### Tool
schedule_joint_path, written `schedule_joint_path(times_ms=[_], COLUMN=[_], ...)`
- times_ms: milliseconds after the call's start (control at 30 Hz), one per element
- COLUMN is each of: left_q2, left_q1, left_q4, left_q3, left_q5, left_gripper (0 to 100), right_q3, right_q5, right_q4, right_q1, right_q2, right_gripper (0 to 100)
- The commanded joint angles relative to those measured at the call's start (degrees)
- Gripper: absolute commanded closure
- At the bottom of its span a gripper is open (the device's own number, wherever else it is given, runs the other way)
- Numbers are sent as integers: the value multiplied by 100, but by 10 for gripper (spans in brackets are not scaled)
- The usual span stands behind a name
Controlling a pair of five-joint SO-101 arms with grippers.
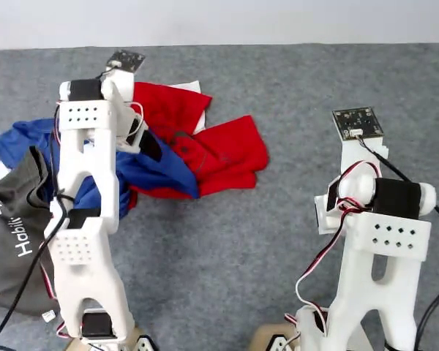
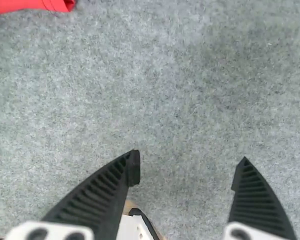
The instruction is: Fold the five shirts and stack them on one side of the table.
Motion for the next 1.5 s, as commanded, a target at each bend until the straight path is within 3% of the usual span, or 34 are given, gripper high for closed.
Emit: schedule_joint_path(times_ms=[0, 200, 400, 800, 1233, 1467], left_q2=[237, 738, 747, -659, -3218, -3824], left_q1=[18, 18, 26, -1108, -2954, -4202], left_q4=[-105, -97, 149, 237, 237, 237], left_q3=[4, 4, -330, -470, 75, 75], left_q5=[44, 18, -668, -563, -598, -738], left_gripper=[677, 719, 997, 994, 994, 994], right_q3=[-255, -255, -255, -255, -255, -255], right_q5=[35, 62, 62, 62, 62, 62], right_q4=[189, 189, 171, 171, 171, 171], right_q1=[-31, -31, -31, -31, -31, -40], right_q2=[4, 4, 4, 4, 4, 4], right_gripper=[696, 696, 696, 696, 696, 696])
